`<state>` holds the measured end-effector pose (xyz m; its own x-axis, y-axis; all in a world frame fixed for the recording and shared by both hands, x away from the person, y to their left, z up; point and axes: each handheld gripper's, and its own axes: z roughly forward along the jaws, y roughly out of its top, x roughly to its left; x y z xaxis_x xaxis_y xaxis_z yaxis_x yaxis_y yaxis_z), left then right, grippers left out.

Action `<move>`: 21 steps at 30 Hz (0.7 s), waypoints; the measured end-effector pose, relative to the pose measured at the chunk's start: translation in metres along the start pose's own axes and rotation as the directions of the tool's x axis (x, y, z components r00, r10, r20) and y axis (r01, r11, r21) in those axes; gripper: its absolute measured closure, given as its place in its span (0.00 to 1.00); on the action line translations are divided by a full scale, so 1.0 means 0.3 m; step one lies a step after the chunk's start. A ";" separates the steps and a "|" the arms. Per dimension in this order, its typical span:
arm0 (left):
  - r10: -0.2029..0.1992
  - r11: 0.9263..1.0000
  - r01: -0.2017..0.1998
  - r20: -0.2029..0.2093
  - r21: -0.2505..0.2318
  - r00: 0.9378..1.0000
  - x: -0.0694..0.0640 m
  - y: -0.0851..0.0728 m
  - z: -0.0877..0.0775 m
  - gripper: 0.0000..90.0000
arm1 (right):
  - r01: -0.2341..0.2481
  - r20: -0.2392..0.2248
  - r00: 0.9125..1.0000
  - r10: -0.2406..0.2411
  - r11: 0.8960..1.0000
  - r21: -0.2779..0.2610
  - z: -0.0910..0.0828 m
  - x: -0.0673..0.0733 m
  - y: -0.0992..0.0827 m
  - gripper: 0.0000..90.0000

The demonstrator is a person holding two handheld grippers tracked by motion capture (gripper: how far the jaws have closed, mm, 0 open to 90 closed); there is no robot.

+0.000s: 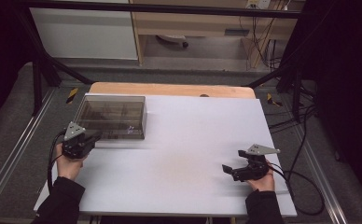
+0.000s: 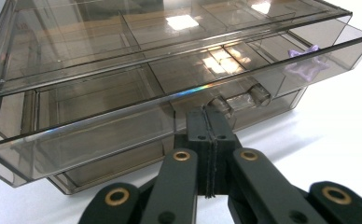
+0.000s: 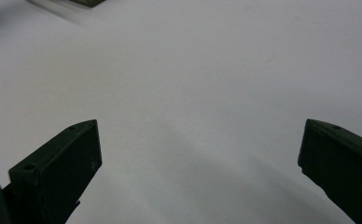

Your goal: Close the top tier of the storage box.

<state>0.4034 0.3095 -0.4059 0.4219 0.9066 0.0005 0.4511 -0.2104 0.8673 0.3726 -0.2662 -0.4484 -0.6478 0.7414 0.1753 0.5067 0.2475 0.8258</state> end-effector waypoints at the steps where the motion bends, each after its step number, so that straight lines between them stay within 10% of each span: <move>1: 0.001 1.000 -0.001 -0.001 0.001 1.000 0.001 0.000 0.001 1.00 | 0.000 0.000 1.000 0.000 1.000 0.001 0.000 0.000 0.000 0.00; 21: -0.003 1.000 0.003 -0.010 0.003 1.000 0.007 0.011 0.023 1.00 | 0.004 0.000 1.000 -0.004 1.000 0.005 0.001 -0.001 0.000 0.00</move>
<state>0.4112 0.3080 -0.4064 0.4122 0.9111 0.0026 0.4547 -0.2082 0.8660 0.3729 -0.2662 -0.4487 -0.6498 0.7403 0.1723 0.5072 0.2535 0.8237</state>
